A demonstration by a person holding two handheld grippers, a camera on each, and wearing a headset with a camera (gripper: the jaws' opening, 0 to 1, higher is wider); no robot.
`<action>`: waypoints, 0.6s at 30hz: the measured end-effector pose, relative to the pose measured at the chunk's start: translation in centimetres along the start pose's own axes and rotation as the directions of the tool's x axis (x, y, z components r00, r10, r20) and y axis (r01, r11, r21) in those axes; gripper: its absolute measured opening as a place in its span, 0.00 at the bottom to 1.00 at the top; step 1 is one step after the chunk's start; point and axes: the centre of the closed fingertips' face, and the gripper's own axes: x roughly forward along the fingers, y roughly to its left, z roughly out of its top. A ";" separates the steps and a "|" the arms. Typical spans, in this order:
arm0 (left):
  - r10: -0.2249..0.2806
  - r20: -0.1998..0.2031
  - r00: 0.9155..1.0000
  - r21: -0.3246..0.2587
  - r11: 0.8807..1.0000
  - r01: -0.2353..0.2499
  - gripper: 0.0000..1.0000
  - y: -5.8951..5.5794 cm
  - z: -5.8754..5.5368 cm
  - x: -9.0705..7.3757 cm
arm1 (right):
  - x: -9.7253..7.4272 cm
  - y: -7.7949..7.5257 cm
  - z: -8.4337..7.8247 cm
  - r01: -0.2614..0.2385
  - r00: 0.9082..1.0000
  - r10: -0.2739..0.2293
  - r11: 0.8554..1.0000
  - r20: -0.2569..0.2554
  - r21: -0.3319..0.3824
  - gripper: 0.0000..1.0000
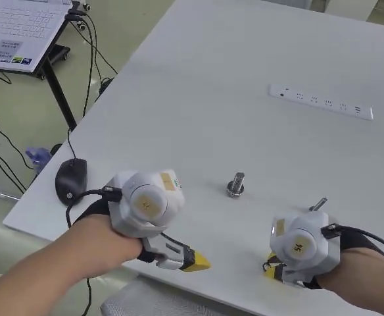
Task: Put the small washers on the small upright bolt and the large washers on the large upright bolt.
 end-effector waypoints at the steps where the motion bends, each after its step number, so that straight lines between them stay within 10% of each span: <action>1: 0.001 -0.001 1.000 0.001 1.000 -0.001 0.90 0.0 0.0 0.0 | -0.2 -0.1 -0.1 0.000 1.000 0.000 1.000 -0.001 0.006 0.12; 18: 0.004 -0.002 1.000 0.007 1.000 -0.004 0.89 -0.2 0.2 0.4 | -4.6 -3.9 -3.3 0.066 0.998 -0.067 0.990 0.002 0.122 0.12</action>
